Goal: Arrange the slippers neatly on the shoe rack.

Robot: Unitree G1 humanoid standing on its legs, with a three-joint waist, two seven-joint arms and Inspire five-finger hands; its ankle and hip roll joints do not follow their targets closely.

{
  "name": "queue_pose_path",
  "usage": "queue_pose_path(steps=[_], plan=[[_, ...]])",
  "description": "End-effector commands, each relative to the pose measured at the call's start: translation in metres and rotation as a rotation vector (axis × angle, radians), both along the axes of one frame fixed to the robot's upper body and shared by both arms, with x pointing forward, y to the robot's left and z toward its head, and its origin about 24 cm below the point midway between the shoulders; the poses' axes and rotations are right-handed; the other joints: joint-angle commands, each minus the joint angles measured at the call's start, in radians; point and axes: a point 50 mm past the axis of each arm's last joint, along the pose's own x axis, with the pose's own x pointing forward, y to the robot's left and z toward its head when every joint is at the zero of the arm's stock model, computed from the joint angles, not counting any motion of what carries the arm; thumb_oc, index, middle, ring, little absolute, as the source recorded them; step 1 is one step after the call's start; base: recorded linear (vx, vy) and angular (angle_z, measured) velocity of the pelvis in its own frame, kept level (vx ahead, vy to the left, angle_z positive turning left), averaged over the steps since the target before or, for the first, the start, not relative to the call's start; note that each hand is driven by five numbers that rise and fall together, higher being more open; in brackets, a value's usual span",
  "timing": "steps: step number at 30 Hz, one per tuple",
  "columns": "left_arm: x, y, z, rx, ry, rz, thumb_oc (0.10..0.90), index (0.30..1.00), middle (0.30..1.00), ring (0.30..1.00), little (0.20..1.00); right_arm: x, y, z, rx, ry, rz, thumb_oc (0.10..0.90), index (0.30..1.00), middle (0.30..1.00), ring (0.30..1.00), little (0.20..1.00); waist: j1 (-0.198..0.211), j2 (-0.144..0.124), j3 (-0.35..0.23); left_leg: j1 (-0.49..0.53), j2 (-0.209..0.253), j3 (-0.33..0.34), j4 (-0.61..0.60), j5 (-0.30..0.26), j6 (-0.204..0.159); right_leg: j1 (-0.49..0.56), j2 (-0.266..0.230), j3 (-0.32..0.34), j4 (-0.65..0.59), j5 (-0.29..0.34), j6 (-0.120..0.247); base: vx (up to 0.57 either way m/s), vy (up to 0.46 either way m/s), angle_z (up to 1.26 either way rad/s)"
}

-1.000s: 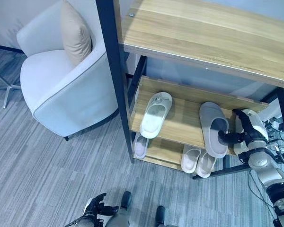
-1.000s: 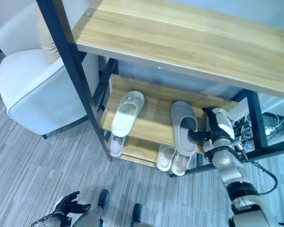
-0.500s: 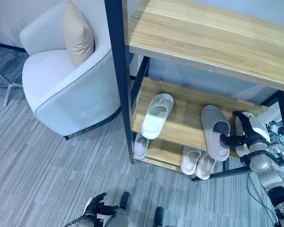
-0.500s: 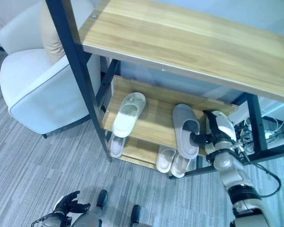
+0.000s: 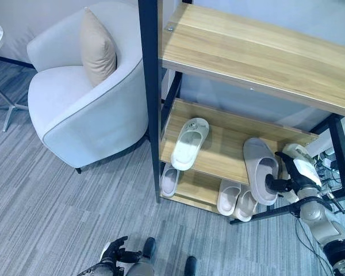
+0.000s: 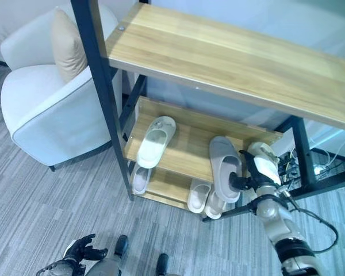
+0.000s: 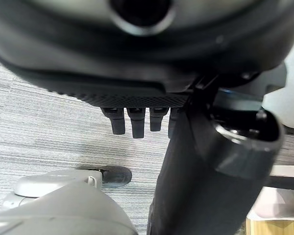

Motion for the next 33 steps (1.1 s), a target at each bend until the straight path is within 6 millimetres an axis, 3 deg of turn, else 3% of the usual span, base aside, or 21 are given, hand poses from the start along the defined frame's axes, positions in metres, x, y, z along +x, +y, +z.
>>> queue_pose_path(steps=[1, 11, 21, 22, 23, 24, 25, 27, 33], plan=[[-0.053, -0.012, -0.018, -0.007, 0.203, -0.081, 0.800, 0.900, 0.900, 0.900, 0.900, 0.002, -0.015, 0.034, -0.084, -0.147, -0.042, 0.800, 0.900, 0.900, 0.900, 0.900, 0.008, -0.003, -0.068, 0.047, 0.016, 0.015, 0.003, -0.145, 0.001, 0.000, -0.067, 0.016, 0.006, -0.044, 0.079, 0.00, 0.000, 0.00], [-0.056, -0.019, -0.020, -0.006, 0.213, -0.102, 0.800, 0.900, 0.900, 0.900, 0.900, 0.001, 0.002, 0.045, -0.156, -0.261, 0.024, 0.800, 0.900, 0.900, 0.900, 0.900, -0.005, 0.019, -0.080, 0.055, 0.022, 0.020, 0.003, -0.145, -0.002, 0.004, -0.062, 0.020, 0.006, -0.046, 0.075, 0.00, 0.000, 0.00], [-0.052, -0.025, -0.021, 0.000, 0.204, -0.112, 0.800, 0.900, 0.900, 0.900, 0.900, 0.002, 0.019, 0.040, -0.192, -0.255, 0.082, 0.800, 0.900, 0.900, 0.900, 0.900, -0.009, 0.025, -0.082, 0.054, 0.020, 0.016, 0.003, -0.146, -0.003, 0.005, -0.061, 0.018, 0.006, -0.049, 0.074, 0.00, 0.001, 0.00], [-0.052, -0.025, -0.021, 0.001, 0.204, -0.114, 0.800, 0.900, 0.900, 0.900, 0.900, 0.001, 0.020, 0.040, -0.192, -0.254, 0.087, 0.761, 0.841, 0.841, 0.841, 0.841, -0.010, 0.025, -0.081, 0.049, 0.017, 0.014, 0.003, -0.136, -0.002, 0.000, -0.062, 0.017, 0.006, -0.040, 0.074, 0.00, 0.000, 0.00], [-0.052, -0.025, -0.021, 0.001, 0.205, -0.114, 0.800, 0.900, 0.900, 0.900, 0.900, 0.001, 0.020, 0.039, -0.192, -0.253, 0.087, 0.761, 0.841, 0.841, 0.841, 0.841, -0.010, 0.025, -0.082, 0.054, 0.019, 0.015, 0.003, -0.146, -0.003, 0.005, -0.061, 0.017, 0.006, -0.049, 0.073, 0.00, 0.000, 0.00], [-0.052, -0.025, -0.021, 0.006, 0.202, -0.120, 0.800, 0.900, 0.900, 0.900, 0.900, -0.001, 0.020, 0.035, -0.196, -0.236, 0.089, 0.519, 0.479, 0.479, 0.479, 0.479, -0.009, 0.025, -0.083, 0.053, 0.019, 0.013, 0.003, -0.146, -0.003, 0.006, -0.061, 0.013, 0.006, -0.049, 0.073, 0.00, 0.000, 0.00], [-0.051, -0.025, -0.020, 0.007, 0.201, -0.121, 0.800, 0.900, 0.900, 0.900, 0.900, -0.001, 0.020, 0.035, -0.197, -0.237, 0.089, 0.442, 0.364, 0.364, 0.364, 0.364, -0.009, 0.025, -0.081, 0.048, 0.017, 0.012, 0.003, -0.136, -0.002, 0.002, -0.063, 0.012, 0.006, -0.040, 0.073, 0.00, 0.000, 0.00], [-0.051, -0.024, -0.020, 0.011, 0.200, -0.127, 0.800, 0.900, 0.900, 0.900, 0.900, -0.003, 0.022, 0.029, -0.193, -0.215, 0.092, 0.400, 0.300, 0.300, 0.300, 0.300, -0.007, 0.024, -0.082, 0.054, 0.019, 0.011, 0.003, -0.148, -0.003, 0.007, -0.062, 0.009, 0.006, -0.048, 0.073, 0.02, 0.004, 0.00], [-0.048, -0.023, -0.020, 0.025, 0.195, -0.138, 0.800, 0.900, 0.900, 0.900, 0.900, -0.006, 0.025, 0.028, -0.221, -0.211, 0.106, 0.400, 0.300, 0.300, 0.300, 0.300, 0.001, 0.017, -0.080, 0.051, 0.018, 0.003, 0.003, -0.147, -0.002, 0.007, -0.062, 0.000, 0.007, -0.048, 0.075, 0.00, 0.004, 0.01]])
